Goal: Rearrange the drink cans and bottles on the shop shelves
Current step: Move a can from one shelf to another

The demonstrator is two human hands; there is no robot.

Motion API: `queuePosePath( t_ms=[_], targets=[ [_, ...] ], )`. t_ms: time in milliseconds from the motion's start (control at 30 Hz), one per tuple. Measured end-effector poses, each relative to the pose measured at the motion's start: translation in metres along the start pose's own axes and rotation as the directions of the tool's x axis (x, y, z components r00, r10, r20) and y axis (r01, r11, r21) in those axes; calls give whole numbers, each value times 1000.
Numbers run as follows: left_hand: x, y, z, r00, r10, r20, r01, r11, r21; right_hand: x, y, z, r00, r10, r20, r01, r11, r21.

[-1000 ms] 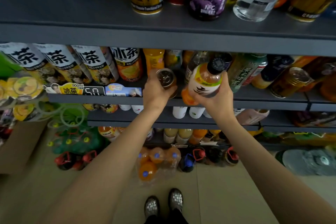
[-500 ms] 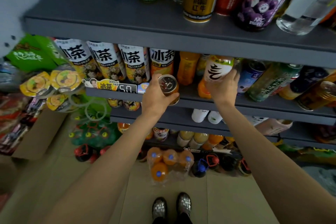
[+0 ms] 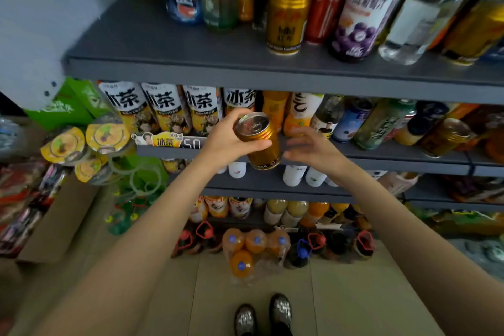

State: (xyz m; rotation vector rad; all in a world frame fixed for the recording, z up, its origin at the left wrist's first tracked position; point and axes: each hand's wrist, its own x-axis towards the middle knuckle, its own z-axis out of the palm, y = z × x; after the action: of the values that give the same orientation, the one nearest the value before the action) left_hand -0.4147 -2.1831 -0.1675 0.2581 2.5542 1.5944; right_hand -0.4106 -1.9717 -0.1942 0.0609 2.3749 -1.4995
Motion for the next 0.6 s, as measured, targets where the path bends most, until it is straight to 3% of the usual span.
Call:
queuePosePath(
  t_ms=[100, 233, 300, 400, 600],
  targets=[
    [-3, 56, -19, 984, 128, 123, -128, 992, -8, -50, -44, -15, 971, -228, 69, 229, 973, -6],
    [4, 139, -29, 928, 331, 172, -327, 943, -53, -84, -101, -46, 888, -449, -96, 419, 878, -232],
    [8, 173, -29, 888, 431, 164, -424, 903, -76, -100, -120, -63, 812, -536, -231, 462, 832, -306],
    [14, 216, -25, 826, 548, 131, -547, 836, -45, -119, -140, -88, 683, -629, -370, 563, 777, -281],
    [20, 290, -17, 614, 789, -20, -773, 606, 187, -147, -180, -140, 415, -711, -568, 642, 671, -370]
  ],
)
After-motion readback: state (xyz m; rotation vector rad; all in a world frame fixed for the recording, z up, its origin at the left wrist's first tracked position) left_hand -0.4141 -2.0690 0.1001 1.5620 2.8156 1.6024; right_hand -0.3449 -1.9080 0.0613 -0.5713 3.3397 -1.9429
